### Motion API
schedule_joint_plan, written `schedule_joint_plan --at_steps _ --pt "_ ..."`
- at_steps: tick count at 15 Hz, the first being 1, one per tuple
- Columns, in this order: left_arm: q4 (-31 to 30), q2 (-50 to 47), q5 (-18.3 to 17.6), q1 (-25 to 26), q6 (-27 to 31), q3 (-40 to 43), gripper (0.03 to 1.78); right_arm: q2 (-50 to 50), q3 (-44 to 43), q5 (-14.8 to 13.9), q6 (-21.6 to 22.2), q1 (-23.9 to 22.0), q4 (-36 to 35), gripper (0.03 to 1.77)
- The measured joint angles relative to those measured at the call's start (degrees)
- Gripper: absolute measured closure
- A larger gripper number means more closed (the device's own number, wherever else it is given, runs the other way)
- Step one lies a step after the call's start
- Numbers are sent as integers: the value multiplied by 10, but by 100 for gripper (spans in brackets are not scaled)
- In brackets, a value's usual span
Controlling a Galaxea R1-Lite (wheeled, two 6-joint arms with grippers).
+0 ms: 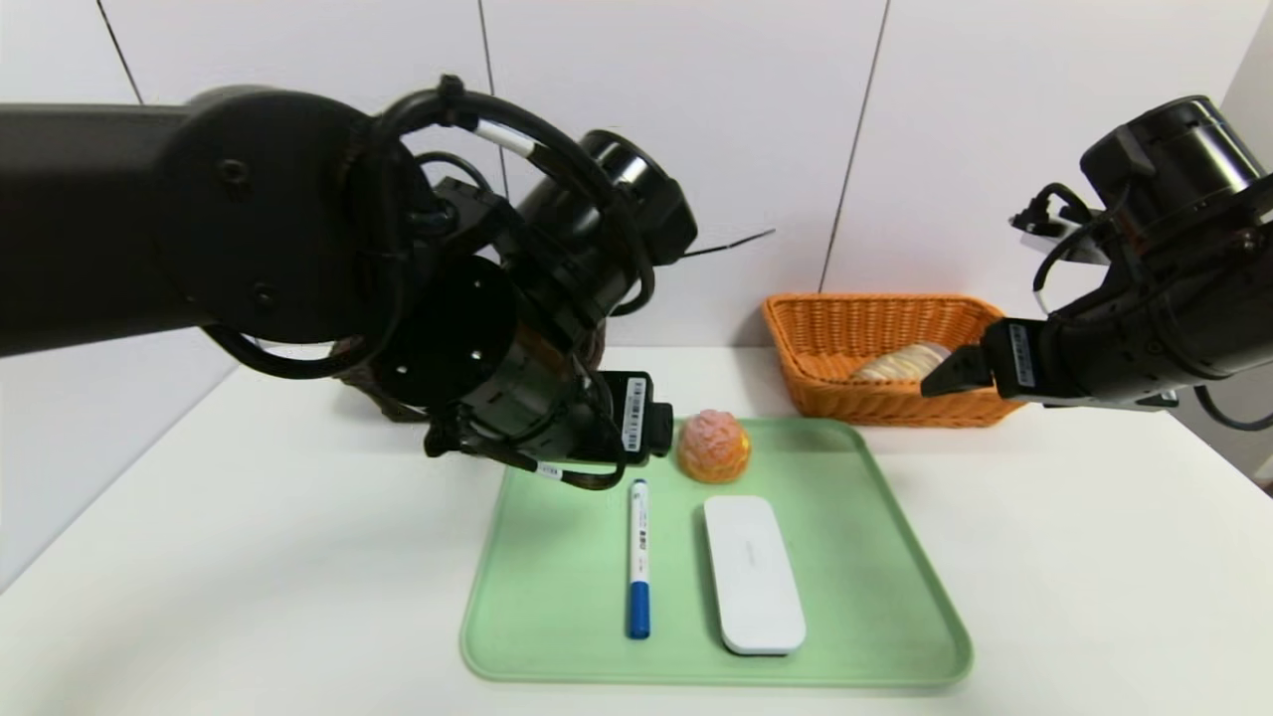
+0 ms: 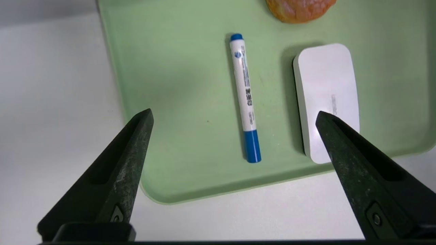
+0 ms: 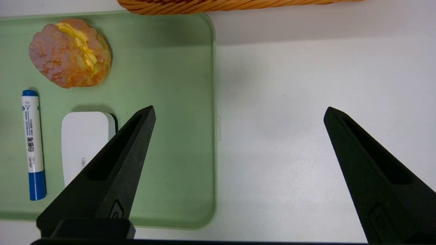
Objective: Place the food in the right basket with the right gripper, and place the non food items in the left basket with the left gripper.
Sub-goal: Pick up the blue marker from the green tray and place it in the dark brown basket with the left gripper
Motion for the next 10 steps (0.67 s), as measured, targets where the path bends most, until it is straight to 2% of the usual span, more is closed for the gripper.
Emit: schedule_joint_plan --at_steps 3,5,10 --pt "74 38 -45 -3 -24 -69 12 -2 5 0 20 -3 0 9" --pt "116 65 -50 -4 -33 -103 12 -5 14 0 20 -3 1 9" --pt "135 112 -51 -18 -52 -114 12 -14 40 -1 13 0 3 9"
